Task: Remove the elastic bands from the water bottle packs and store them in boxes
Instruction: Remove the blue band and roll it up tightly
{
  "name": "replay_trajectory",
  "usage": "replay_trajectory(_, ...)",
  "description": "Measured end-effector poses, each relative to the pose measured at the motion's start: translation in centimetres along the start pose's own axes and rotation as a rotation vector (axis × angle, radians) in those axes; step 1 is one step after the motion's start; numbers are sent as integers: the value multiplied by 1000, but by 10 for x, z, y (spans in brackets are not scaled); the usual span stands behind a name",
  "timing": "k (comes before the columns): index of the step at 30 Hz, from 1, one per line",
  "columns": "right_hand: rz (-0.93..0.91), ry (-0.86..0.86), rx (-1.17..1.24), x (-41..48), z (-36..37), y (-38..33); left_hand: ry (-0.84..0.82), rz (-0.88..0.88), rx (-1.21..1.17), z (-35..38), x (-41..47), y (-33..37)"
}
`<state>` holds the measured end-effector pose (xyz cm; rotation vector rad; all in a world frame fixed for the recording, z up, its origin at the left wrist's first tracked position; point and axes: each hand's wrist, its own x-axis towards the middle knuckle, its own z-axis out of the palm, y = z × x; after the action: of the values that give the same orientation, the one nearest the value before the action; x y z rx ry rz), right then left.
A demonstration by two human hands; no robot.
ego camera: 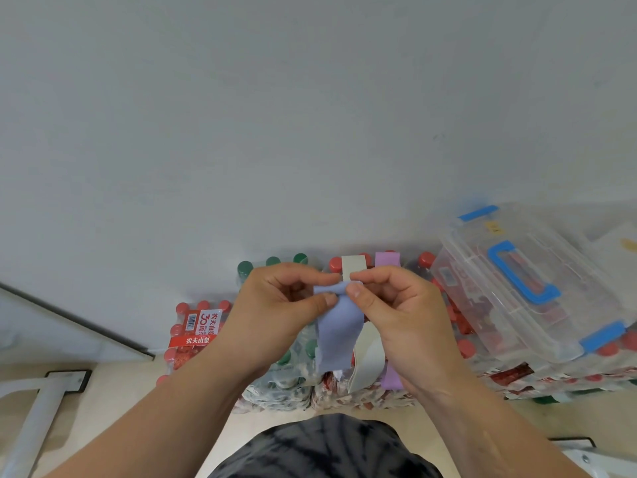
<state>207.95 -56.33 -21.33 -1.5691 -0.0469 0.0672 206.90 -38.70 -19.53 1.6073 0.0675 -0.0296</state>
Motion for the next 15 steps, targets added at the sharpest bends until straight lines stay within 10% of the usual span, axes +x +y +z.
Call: replay_trajectory(15,-52,169,85,-9,9,-2,76,10,-48,9,1,2)
